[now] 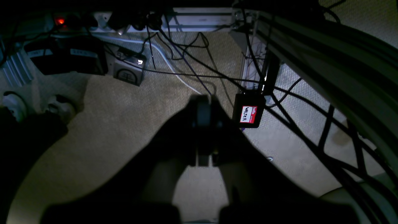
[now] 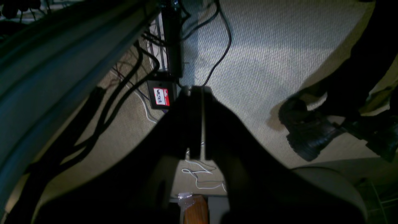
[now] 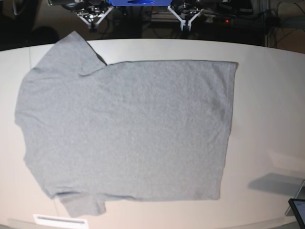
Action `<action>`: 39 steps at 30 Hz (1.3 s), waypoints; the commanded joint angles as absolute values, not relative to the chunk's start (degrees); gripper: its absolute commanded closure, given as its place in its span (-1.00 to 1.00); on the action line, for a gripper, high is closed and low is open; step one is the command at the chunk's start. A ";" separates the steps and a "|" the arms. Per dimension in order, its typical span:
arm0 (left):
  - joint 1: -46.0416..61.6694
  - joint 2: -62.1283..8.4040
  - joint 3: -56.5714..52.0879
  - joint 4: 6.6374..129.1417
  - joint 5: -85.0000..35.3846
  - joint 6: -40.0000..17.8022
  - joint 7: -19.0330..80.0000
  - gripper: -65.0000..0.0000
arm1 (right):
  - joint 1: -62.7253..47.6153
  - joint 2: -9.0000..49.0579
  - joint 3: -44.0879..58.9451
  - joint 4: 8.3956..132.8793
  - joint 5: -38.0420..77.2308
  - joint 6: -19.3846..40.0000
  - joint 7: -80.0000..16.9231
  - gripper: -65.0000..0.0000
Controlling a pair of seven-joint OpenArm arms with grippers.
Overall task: Fold the T-shirt properly
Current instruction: 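Open both grippers and move them toward the shirt's shoulder corners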
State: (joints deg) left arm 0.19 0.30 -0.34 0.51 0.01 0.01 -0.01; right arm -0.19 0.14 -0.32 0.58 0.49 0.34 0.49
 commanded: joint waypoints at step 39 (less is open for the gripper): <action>4.09 2.68 0.31 7.69 0.57 0.13 -2.77 0.32 | -4.44 -1.45 -7.60 4.70 0.57 0.04 6.46 0.99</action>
State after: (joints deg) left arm 3.60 2.76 0.14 7.64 0.23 0.01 -3.14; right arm -4.27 -2.37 -7.55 4.62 -0.60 0.32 6.37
